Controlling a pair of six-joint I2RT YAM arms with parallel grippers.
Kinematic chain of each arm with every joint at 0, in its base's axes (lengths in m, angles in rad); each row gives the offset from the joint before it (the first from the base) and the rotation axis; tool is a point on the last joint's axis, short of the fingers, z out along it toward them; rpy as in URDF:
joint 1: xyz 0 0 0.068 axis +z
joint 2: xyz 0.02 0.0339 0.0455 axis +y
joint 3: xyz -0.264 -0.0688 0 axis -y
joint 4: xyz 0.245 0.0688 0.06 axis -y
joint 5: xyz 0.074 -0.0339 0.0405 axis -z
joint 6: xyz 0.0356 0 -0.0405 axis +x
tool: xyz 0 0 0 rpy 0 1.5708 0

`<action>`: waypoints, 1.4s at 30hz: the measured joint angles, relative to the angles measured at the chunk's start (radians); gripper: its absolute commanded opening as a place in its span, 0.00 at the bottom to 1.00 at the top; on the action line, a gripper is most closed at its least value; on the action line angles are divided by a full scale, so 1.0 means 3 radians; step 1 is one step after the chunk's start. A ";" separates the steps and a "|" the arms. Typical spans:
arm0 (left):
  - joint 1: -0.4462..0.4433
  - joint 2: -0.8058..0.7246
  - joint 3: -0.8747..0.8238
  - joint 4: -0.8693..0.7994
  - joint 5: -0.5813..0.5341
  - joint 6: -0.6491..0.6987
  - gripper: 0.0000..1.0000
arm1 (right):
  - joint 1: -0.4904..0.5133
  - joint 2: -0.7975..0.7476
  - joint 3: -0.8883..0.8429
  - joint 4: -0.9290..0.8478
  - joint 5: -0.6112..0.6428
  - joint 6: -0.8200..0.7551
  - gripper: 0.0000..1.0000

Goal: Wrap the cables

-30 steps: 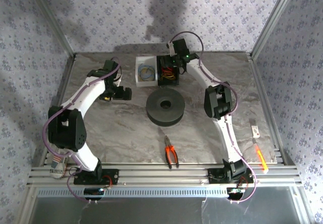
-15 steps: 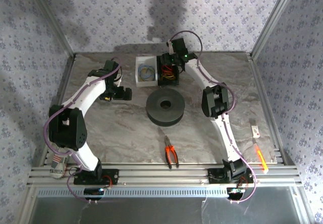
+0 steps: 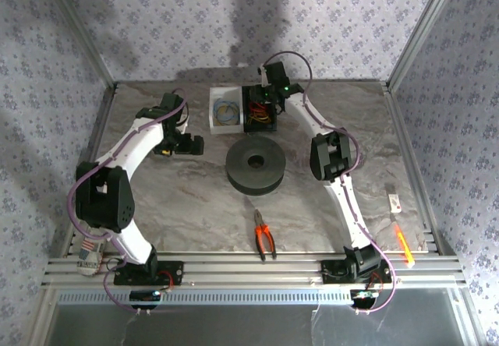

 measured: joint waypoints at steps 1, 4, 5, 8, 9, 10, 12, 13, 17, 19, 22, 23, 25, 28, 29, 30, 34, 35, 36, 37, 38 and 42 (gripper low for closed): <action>0.0000 0.0001 0.0000 0.0000 0.0000 0.0000 1.00 | 0.0000 0.0000 0.0000 -0.0001 0.0000 0.0005 0.30; 0.0000 0.0006 0.0000 0.0000 0.0000 0.0000 1.00 | 0.0001 0.0000 0.0000 -0.0006 0.0000 0.0009 0.28; 0.0000 0.0008 0.0000 0.0000 0.0000 0.0000 1.00 | 0.0001 0.0000 0.0000 -0.0006 0.0000 0.0009 0.25; 0.0000 0.0008 0.0000 0.0000 0.0000 0.0000 1.00 | 0.0001 0.0000 -0.0001 -0.0009 0.0000 -0.0005 0.22; 0.0000 0.0008 0.0000 0.0000 0.0000 0.0000 1.00 | 0.0001 -0.0001 -0.0001 -0.0008 0.0000 -0.0006 0.22; 0.0000 0.0008 0.0000 0.0000 0.0000 0.0000 1.00 | 0.0003 -0.0003 -0.0001 -0.0009 0.0000 -0.0008 0.22; 0.0000 0.0008 0.0000 0.0000 0.0000 0.0000 1.00 | 0.0004 -0.0010 -0.0004 -0.0009 -0.0001 -0.0017 0.20; 0.0000 0.0008 0.0000 0.0000 0.0000 0.0000 1.00 | 0.0006 -0.0022 -0.0009 -0.0009 -0.0001 -0.0018 0.18; 0.0000 0.0008 0.0000 0.0000 0.0000 0.0003 1.00 | 0.0018 -0.0095 -0.0031 -0.0019 -0.0004 -0.0039 0.11; 0.0000 0.0008 0.0000 0.0000 0.0000 0.0010 1.00 | 0.0025 -0.0161 -0.0069 -0.0018 -0.0009 -0.0045 0.10; 0.0000 0.0008 0.0000 0.0000 0.0000 0.0011 1.00 | 0.0037 -0.0270 -0.0131 -0.0015 -0.0011 -0.0047 0.08; 0.0000 0.0008 0.0000 0.0000 0.0000 0.0011 1.00 | 0.0039 -0.0306 -0.0153 -0.0011 -0.0011 -0.0046 0.07; 0.0000 0.0008 0.0000 0.0000 0.0000 0.0011 1.00 | 0.0046 -0.0369 -0.0191 -0.0003 -0.0013 -0.0047 0.03; 0.0000 0.0008 0.0000 0.0000 0.0000 0.0011 1.00 | 0.0046 -0.0448 -0.0235 0.0009 -0.0028 -0.0053 0.01; 0.0000 0.0008 0.0000 0.0000 0.0000 0.0011 1.00 | 0.0046 -0.0470 -0.0251 0.0014 -0.0038 -0.0053 0.00; 0.0000 0.0008 0.0000 0.0000 0.0000 0.0011 1.00 | 0.0046 -0.0497 -0.0277 0.0018 -0.0042 -0.0053 0.00; 0.0000 0.0006 0.0000 0.0003 0.0000 0.0011 1.00 | 0.0045 -0.0651 -0.0456 0.0037 -0.0128 -0.0055 0.00; 0.0000 0.0004 0.0000 0.0004 0.0004 0.0011 1.00 | 0.0045 -0.0703 -0.0524 0.0046 -0.0167 -0.0055 0.00; 0.0000 0.0003 0.0000 0.0006 0.0013 0.0011 1.00 | 0.0043 -0.0759 -0.0601 0.0064 -0.0221 -0.0056 0.00; 0.0000 -0.0003 0.0000 0.0013 0.0029 0.0011 1.00 | 0.0036 -0.0829 -0.0701 0.0085 -0.0301 -0.0055 0.00; 0.0001 -0.0011 0.0000 0.0024 0.0061 0.0013 1.00 | 0.0031 -0.0903 -0.0793 0.0104 -0.0393 -0.0056 0.00; 0.0001 -0.0075 0.0000 0.0118 0.0237 0.0024 1.00 | -0.0004 -0.1251 -0.1180 0.0214 -0.0882 -0.0065 0.00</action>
